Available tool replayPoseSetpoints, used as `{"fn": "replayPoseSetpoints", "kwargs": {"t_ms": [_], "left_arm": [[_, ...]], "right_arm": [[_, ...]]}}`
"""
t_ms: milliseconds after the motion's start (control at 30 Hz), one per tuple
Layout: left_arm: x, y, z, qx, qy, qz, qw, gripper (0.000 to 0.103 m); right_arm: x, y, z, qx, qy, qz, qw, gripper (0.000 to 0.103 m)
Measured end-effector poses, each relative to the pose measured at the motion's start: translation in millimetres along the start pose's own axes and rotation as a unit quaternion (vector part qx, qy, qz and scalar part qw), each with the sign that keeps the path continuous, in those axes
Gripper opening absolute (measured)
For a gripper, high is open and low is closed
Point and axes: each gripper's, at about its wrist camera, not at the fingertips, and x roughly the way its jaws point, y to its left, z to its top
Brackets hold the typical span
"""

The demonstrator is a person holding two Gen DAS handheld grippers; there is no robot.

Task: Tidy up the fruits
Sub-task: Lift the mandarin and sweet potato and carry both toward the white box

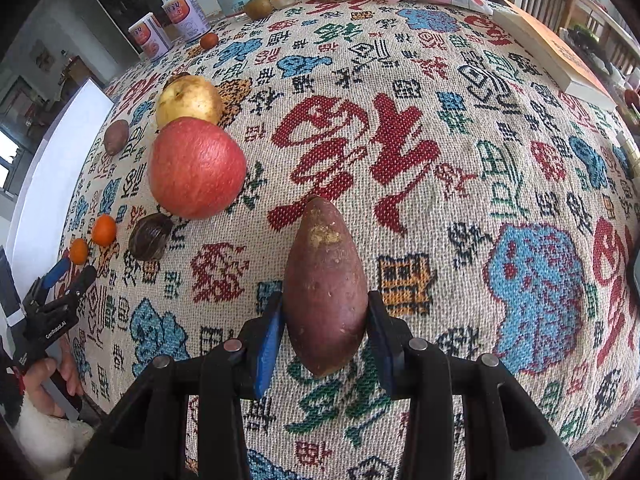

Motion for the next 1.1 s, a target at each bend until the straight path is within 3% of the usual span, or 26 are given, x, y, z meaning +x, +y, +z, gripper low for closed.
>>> {"fn": "replayPoseSetpoints", "kwargs": {"t_ms": [133,167,267,300,567,900,1000,1100], "left_arm": [[0.1,-0.1,0.3,0.000,0.000,0.000,1.0000,0.103],[0.0,-0.1,-0.1,0.000,0.000,0.000,1.0000,0.103],[0.2,-0.2,0.3,0.000,0.000,0.000,1.0000,0.103],[0.2,0.0,0.0,0.000,0.000,0.000,1.0000,0.103],[0.4,-0.2,0.2,0.000,0.000,0.000,1.0000,0.103],[0.6,0.8,1.0,0.000,0.002,-0.007,1.0000,0.102],[-2.4,8.6,5.8,0.010,0.028,-0.039,0.9988,0.102],[-14.9,30.0,7.5,-0.035,0.023,-0.092,0.9949,0.101]], "right_arm": [[-0.6,22.3,-23.3,0.023,-0.036,-0.010,0.999,0.041],[-0.8,23.5,-26.4,0.037,-0.046,-0.006,0.998,0.045],[-1.9,26.5,-38.2,0.077,-0.075,0.012,0.994,0.079],[-3.2,27.1,-43.0,0.087,-0.083,0.010,0.993,0.082],[-38.6,32.5,-61.8,0.088,-0.191,-0.011,0.977,0.085],[-44.9,11.2,-67.6,0.141,-0.216,0.019,0.966,0.085],[-51.1,-6.6,-75.6,0.180,-0.235,0.053,0.954,0.085],[-57.8,-24.5,-85.3,0.220,-0.256,0.076,0.938,0.085]]}}
